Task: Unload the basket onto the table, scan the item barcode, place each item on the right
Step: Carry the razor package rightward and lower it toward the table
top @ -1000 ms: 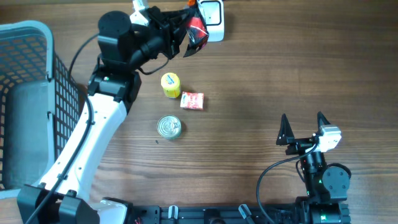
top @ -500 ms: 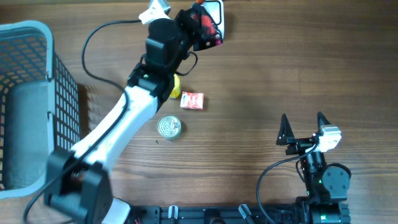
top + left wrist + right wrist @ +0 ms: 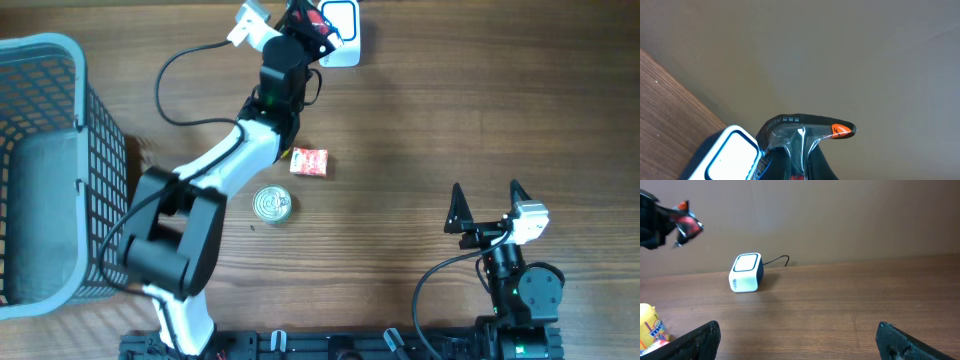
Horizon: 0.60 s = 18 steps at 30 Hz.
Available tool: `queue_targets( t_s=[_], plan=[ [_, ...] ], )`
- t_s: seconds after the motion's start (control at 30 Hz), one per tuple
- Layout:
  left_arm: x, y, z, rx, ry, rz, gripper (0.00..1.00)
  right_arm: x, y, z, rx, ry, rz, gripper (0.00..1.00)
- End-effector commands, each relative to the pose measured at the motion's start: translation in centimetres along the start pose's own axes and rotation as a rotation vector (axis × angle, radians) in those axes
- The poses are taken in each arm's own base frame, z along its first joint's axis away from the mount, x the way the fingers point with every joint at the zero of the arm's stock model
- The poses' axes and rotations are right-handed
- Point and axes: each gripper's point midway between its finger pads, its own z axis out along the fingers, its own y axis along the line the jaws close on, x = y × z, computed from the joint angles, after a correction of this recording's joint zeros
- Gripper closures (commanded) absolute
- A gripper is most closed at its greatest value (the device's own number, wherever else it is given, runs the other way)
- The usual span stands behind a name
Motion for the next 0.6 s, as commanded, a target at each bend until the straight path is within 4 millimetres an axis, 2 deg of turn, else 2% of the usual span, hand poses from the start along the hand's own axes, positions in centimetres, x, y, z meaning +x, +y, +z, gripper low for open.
queue_targets(
  t_s=[0.0, 0.23, 0.37, 0.57],
  plan=[
    [-0.3, -0.4, 2.5, 0.002, -0.056, 0.046, 0.96, -0.1, -0.1, 0.0, 0.006, -0.006, 0.013, 0.00],
    [0.1, -1.0, 6.4, -0.011, -0.084, 0.062, 0.96, -0.1, -0.1, 0.0, 0.005, -0.006, 0.013, 0.00],
    [0.3, -0.5, 8.1, -0.007, -0.098, 0.058, 0.96, -0.1, -0.1, 0.0, 0.005, -0.006, 0.013, 0.00],
    [1.1, 1.5, 9.9, -0.024, -0.102, 0.062, 0.96, -0.1, -0.1, 0.0, 0.005, -0.006, 0.013, 0.00]
  ],
)
